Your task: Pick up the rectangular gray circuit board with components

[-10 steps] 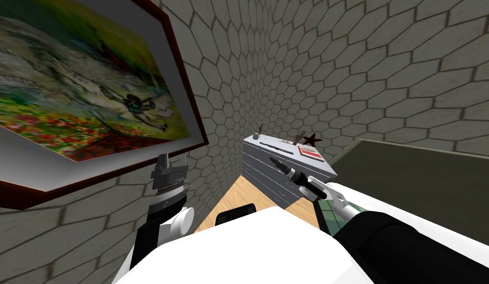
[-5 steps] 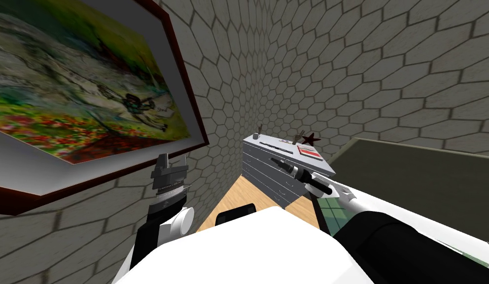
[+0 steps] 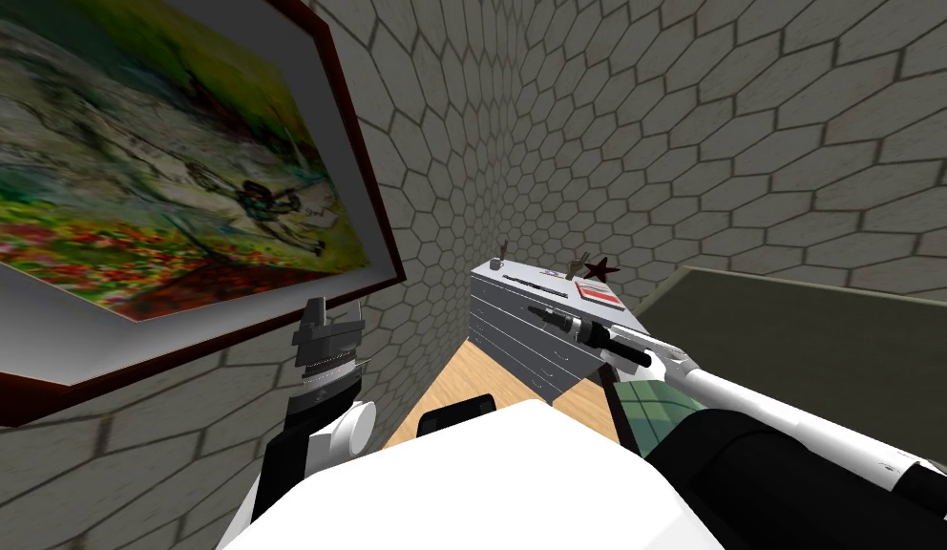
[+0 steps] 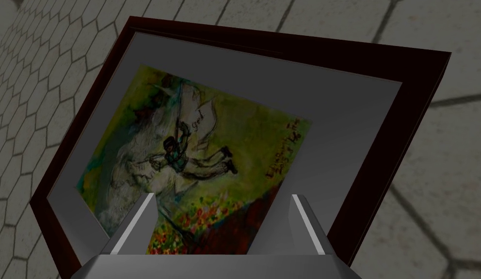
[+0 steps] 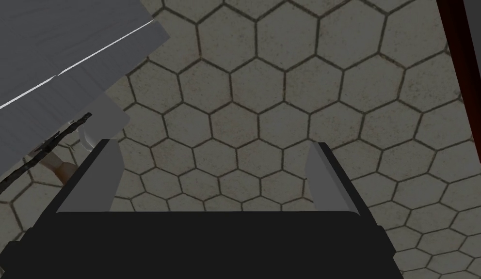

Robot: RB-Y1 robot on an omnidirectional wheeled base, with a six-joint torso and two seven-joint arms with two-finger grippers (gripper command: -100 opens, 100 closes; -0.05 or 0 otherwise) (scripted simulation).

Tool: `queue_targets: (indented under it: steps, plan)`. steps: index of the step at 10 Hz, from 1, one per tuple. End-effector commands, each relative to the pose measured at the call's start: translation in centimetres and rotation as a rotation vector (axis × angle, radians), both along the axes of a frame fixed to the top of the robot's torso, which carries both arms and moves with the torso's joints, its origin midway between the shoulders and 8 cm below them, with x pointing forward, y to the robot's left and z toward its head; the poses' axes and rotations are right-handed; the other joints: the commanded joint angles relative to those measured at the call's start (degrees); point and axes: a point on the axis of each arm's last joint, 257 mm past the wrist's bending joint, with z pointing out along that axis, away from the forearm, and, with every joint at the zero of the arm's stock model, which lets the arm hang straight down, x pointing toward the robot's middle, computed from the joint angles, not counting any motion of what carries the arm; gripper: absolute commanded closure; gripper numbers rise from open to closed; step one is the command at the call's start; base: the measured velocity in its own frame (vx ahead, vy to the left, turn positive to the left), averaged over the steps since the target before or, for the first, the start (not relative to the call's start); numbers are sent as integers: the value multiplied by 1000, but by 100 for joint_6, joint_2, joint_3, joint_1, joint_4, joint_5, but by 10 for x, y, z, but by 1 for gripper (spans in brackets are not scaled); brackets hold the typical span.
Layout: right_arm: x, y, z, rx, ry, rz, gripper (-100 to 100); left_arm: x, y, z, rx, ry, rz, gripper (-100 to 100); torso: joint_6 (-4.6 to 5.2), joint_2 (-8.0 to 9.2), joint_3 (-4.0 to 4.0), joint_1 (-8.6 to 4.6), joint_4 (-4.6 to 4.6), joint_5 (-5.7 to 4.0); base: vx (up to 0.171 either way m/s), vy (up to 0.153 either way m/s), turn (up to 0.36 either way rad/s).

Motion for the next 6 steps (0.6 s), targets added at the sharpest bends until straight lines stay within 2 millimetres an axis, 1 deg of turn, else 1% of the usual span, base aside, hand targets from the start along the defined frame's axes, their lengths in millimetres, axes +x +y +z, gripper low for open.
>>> queue_targets:
  steps: [1,2,3,5,6]
  plan:
    - [0,-5,0,-39,22,14,-100,0,0,0,0,0,0,0,0,0,0,0,0,0,15,29,-27]
    - [1,-5,2,-63,27,28,-100,0,0,0,0,0,0,0,-1,-1,0,3,0,1,8,15,0]
    - [0,-19,-4,-85,58,17,-100,0,0,0,0,0,0,0,-2,0,0,0,0,1,18,17,-26]
    - [3,-18,1,-135,68,46,-100,0,0,0,0,0,0,0,-2,-3,-2,-1,-1,0,14,12,-12]
    - [1,-32,-4,-156,99,36,-100,0,0,0,0,0,0,0,-2,-1,-1,-3,0,0,23,16,-28]
